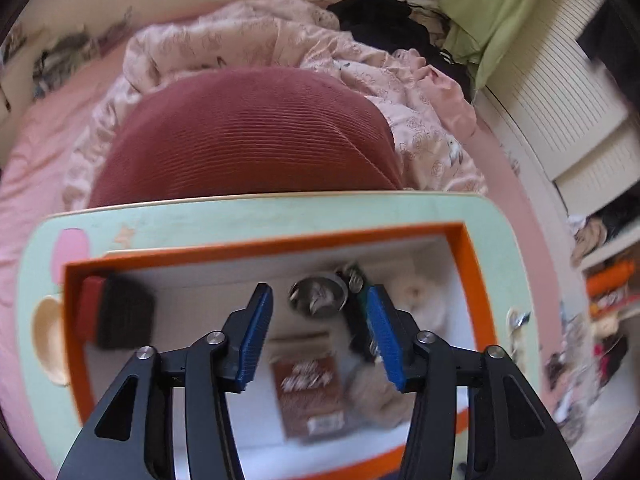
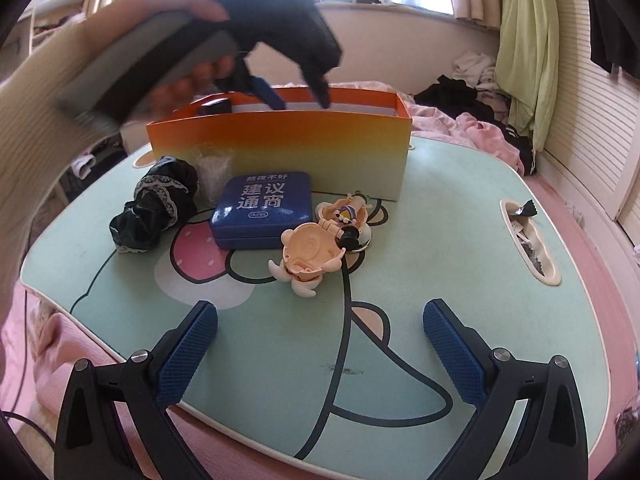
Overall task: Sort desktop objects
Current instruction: 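Reach the left gripper into the orange box toward the silver cone, then grasp the silver cone with the left gripper and place it on the table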
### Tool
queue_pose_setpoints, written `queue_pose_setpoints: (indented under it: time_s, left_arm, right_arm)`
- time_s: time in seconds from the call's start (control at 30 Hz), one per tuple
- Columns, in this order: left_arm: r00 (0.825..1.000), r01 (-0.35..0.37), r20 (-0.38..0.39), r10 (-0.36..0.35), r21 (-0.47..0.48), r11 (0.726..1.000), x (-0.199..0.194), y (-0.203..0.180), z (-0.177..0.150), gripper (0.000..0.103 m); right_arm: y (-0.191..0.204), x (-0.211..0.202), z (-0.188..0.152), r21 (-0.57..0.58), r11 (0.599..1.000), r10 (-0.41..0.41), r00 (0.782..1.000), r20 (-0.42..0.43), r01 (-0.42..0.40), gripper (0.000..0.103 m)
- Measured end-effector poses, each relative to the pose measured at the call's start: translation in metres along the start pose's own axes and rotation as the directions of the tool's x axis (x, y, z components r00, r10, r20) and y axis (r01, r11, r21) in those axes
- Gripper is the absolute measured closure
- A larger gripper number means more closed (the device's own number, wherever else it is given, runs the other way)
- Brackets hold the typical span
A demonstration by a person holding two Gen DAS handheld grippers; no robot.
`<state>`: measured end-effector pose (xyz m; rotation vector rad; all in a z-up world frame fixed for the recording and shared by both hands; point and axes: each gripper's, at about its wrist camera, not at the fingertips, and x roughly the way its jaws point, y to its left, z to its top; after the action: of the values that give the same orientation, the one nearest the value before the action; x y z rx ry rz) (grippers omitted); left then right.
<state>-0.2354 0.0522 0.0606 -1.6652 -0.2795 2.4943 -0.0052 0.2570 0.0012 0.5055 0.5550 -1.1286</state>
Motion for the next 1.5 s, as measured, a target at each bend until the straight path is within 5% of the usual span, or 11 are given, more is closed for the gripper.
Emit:
queue_pose_setpoints:
  time_s: [0.07,0.17,0.3,0.53,0.67,0.87,1.17,1.23,1.5]
  left_arm:
    - [0.998,-0.02,-0.059,0.018,-0.022,1.0,0.017,0.001,0.003,0.047]
    - [0.995,0.052,-0.083,-0.059,-0.078,0.996,0.024,0.006,0.002,0.046]
    - [0.994,0.08,-0.065,-0.085,-0.082,0.993,0.017,0.01,-0.005,0.058]
    - [0.993,0.091,-0.055,-0.102,-0.168,0.981,0.009,0.034,-0.007,0.058]
    - [0.992,0.119,-0.031,-0.124,-0.134,0.984,-0.004,0.033,-0.012,0.058]
    - [1.0,-0.007,-0.008,0.006,-0.037,0.999,-0.015,0.028,-0.021,0.058]
    - [0.994,-0.077,-0.072,0.079,0.025,0.997,0.022,0.02,-0.015,0.059]
    - [0.994,-0.098,-0.051,0.1,0.05,0.994,0.021,0.02,-0.016,0.074]
    - [0.99,0.117,0.075,-0.117,-0.006,0.993,-0.022,0.04,-0.023,0.074]
  right_arm:
    - [-0.001,0.0,0.0,0.0,1.0,0.002,1.0,0.001,-0.002,0.0]
    - [-0.002,0.0,0.0,0.0,1.0,0.004,1.0,0.001,-0.004,0.0]
    - [-0.002,-0.001,0.0,0.0,1.0,0.005,1.0,0.0,-0.005,0.0]
    - [-0.003,-0.001,0.001,-0.003,1.0,0.006,1.0,0.0,-0.006,0.0]
    - [-0.002,0.0,0.001,-0.003,1.0,0.007,1.0,0.0,-0.007,0.0]
    - [-0.003,-0.001,0.001,-0.004,1.0,0.007,1.0,0.0,-0.007,0.0]
    - [-0.003,-0.001,0.001,-0.006,1.0,0.009,1.0,-0.001,-0.009,0.0]
    - [-0.002,-0.001,0.001,-0.006,1.0,0.009,1.0,0.0,-0.009,0.0]
    - [-0.003,-0.001,0.001,-0.007,1.0,0.011,1.0,0.0,-0.011,0.0]
